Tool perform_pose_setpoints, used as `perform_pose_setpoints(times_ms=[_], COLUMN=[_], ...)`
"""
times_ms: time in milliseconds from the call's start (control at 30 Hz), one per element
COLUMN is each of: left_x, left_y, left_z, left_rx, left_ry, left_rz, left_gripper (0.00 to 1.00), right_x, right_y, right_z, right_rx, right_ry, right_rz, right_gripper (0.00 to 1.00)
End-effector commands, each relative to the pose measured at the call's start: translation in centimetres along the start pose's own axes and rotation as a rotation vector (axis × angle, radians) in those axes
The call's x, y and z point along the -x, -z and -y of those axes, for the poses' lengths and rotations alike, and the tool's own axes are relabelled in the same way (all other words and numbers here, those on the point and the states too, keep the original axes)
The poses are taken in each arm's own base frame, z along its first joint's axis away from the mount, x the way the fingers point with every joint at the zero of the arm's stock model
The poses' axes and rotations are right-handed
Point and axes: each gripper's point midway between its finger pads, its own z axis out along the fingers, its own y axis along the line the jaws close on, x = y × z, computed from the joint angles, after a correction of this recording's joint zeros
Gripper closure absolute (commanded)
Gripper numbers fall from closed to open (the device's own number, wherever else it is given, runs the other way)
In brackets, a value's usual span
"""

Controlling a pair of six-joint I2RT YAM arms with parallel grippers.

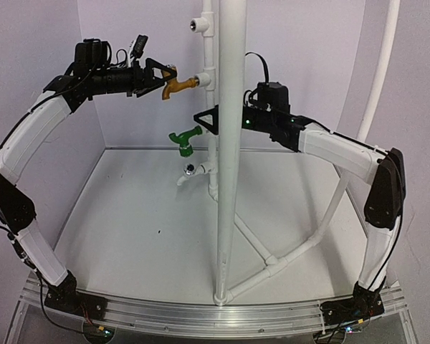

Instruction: Install the water faucets

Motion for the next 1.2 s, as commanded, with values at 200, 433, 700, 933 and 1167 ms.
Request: perform_pose_setpoints(times_ms=[200,433,700,933,1167], left_x=[1.5,1.3,1.4,1.4,0.7], left_y=[0.9,0.7,1.0,1.4,1.3], left_z=[0.1,-0.3,-0.4,-0.4,-0.7], left_rx=[0.054,0.059,0.070,0.085,0.093], left_ry=[-0.075,-0.066,-0.060,-0.068,-0.066], left_rz=[0.063,0.063,0.090,0.102,0.086], left_gripper=[0.12,0.13,0.14,0.14,0.16], right_x=[-11.5,-23.6,-31.3,-35.1,-37.2], right_y=[7.9,12.6,13.8,14.5,14.7], right_z=[-1.4,-0.2,-0.4,-0.7,1.1], right_rx=[-0.055,-0.147,-0.167,-0.212,-0.228], right_ry=[-0.004,-0.004,-0.031,0.008,0.144], right_rz=[-0.409,-0.706,-0.871,-0.962,-1.075], right_gripper=[0.02,0.07,0.17,0.24,0.61])
